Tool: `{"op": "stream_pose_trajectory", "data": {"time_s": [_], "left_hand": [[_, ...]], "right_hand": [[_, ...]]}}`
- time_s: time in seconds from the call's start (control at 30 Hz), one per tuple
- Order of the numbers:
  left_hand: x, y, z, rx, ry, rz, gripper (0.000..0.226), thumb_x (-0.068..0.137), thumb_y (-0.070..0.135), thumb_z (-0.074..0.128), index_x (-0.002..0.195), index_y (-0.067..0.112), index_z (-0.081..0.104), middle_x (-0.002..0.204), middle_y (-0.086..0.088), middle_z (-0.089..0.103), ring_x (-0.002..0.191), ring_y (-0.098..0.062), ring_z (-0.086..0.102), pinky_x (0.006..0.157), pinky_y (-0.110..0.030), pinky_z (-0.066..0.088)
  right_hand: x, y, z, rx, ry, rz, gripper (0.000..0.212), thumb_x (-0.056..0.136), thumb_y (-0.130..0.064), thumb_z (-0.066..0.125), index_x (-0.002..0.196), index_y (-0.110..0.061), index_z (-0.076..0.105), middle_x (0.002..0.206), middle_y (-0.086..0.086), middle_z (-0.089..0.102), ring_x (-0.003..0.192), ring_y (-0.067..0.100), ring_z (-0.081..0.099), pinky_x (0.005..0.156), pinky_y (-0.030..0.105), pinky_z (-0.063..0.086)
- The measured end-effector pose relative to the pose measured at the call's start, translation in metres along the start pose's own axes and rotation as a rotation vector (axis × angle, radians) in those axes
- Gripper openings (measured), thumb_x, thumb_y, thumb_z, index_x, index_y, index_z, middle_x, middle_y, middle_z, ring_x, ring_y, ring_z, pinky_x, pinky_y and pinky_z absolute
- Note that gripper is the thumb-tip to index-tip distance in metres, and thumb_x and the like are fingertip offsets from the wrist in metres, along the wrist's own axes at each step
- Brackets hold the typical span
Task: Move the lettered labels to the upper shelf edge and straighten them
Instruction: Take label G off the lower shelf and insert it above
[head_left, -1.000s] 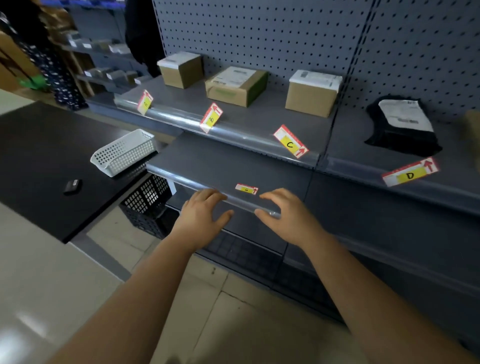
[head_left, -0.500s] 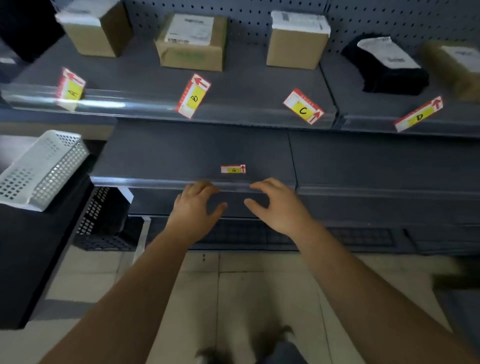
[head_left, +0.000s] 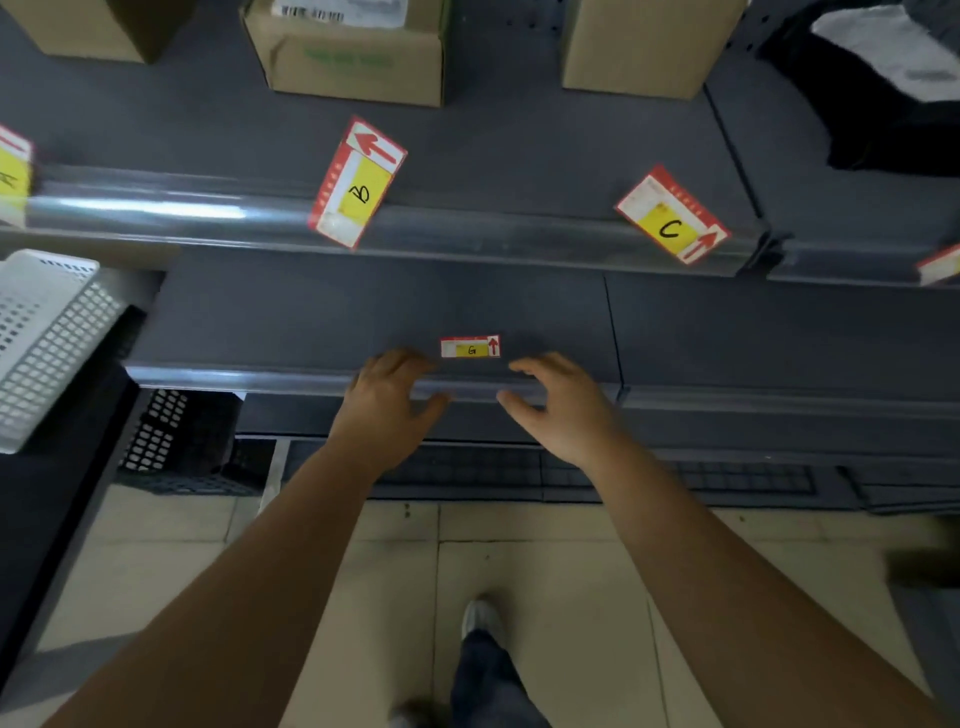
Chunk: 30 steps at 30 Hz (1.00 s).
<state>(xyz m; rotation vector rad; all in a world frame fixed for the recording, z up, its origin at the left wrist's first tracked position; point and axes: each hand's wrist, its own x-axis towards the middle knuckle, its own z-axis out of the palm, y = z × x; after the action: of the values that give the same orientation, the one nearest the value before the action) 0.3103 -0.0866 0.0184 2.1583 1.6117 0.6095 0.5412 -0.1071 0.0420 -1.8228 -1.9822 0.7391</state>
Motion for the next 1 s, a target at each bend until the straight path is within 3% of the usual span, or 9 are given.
{"op": "stream_pose_trajectory", "data": {"time_s": [0.23, 0.6, 0.87, 1.0], "left_hand": [[0.034, -0.019, 0.027, 0.010, -0.023, -0.053, 0.054, 0.081, 0.056, 0.046, 0.115, 0.017, 0.062, 0.117, -0.004, 0.061, 0.108, -0.029, 0.053, 0.089, -0.050, 0.046], [0.058, -0.043, 0.050, -0.019, -0.038, -0.065, 0.044, 0.082, 0.050, 0.053, 0.114, 0.021, 0.062, 0.119, -0.002, 0.058, 0.111, -0.029, 0.050, 0.093, -0.045, 0.042], [0.057, -0.058, 0.054, 0.025, -0.066, -0.074, 0.044, 0.086, 0.044, 0.059, 0.121, 0.018, 0.059, 0.127, -0.004, 0.055, 0.118, -0.029, 0.045, 0.098, -0.046, 0.038], [0.058, -0.059, 0.053, 0.019, -0.067, -0.074, 0.043, 0.087, 0.043, 0.059, 0.122, 0.018, 0.058, 0.128, -0.004, 0.053, 0.120, -0.028, 0.044, 0.099, -0.044, 0.035]], "right_hand": [[0.042, 0.024, 0.023, -0.044, -0.068, 0.001, 0.050, 0.091, -0.051, 0.054, 0.133, -0.025, 0.051, 0.129, -0.002, 0.051, 0.114, 0.017, 0.053, 0.088, 0.035, 0.049], [0.099, 0.044, 0.054, -0.055, -0.019, 0.102, 0.036, 0.089, -0.037, 0.062, 0.122, -0.024, 0.057, 0.122, 0.002, 0.054, 0.109, 0.023, 0.055, 0.092, 0.042, 0.049], [0.124, 0.039, 0.068, -0.270, -0.069, 0.159, 0.055, 0.090, -0.040, 0.058, 0.141, -0.026, 0.043, 0.132, 0.006, 0.043, 0.124, 0.027, 0.040, 0.101, 0.042, 0.039], [0.130, 0.034, 0.069, -0.259, -0.072, 0.195, 0.040, 0.086, -0.037, 0.064, 0.123, -0.026, 0.054, 0.124, 0.006, 0.043, 0.120, 0.029, 0.040, 0.094, 0.042, 0.040]]}}
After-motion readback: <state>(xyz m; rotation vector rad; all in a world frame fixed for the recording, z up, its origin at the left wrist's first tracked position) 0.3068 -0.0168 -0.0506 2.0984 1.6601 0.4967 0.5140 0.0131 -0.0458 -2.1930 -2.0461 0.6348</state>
